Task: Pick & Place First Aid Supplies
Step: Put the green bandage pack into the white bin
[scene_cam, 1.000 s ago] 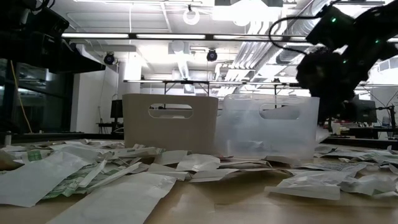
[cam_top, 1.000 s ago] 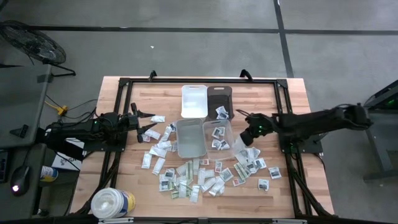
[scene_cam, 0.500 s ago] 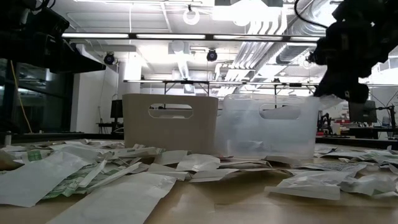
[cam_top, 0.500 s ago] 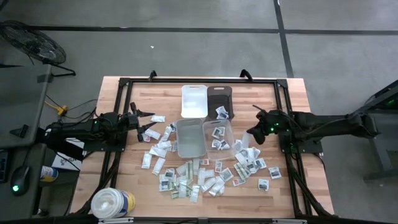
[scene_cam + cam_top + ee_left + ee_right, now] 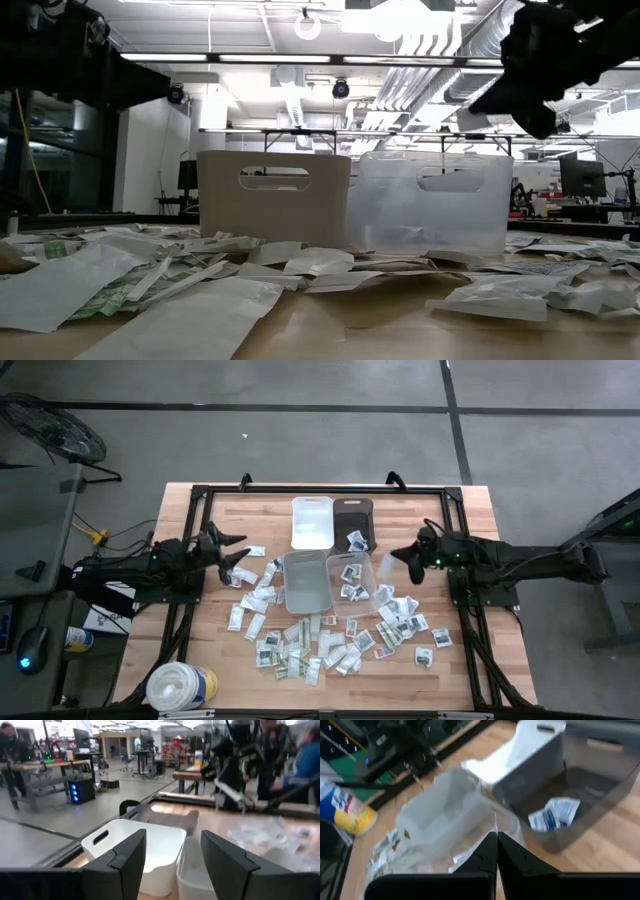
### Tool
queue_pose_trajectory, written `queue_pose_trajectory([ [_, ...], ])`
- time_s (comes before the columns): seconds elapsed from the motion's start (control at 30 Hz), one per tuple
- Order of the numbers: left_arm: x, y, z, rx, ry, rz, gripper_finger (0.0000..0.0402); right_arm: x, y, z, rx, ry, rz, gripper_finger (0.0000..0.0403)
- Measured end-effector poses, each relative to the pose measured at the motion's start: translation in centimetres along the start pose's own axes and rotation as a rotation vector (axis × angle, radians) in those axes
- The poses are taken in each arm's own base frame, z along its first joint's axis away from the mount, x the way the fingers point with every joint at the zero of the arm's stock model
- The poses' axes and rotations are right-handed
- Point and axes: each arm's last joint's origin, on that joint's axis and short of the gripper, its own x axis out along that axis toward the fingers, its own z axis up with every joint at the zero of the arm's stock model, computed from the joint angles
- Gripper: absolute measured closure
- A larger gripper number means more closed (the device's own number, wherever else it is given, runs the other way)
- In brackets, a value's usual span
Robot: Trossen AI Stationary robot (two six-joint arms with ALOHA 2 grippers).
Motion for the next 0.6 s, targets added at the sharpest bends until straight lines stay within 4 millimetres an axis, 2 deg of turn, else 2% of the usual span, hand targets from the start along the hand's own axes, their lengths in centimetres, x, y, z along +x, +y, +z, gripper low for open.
queue_pose_trajectory([
  [0.17, 0.5, -0.5, 0.2, -0.136, 0.003, -0.108, 0.0213, 0.4, 0.9, 1.1, -0.076, -0.146, 0.026, 0.0403],
  [0.33, 2.0, -1.1, 0.9, -0.203, -0.045, -0.131, 0.0213, 1.6, 2.0, 2.0, -0.207, -0.286, 0.027, 0.0403],
  [0.47, 4.1, -1.9, 2.2, -0.21, -0.023, -0.138, 0.0213, 3.1, 2.5, 2.3, -0.248, -0.333, 0.044, 0.0403],
  [0.6, 7.4, -3.3, 4.2, -0.198, 0.064, -0.19, 0.0213, 4.5, 3.1, 2.6, -0.303, -0.355, 0.052, 0.0403],
])
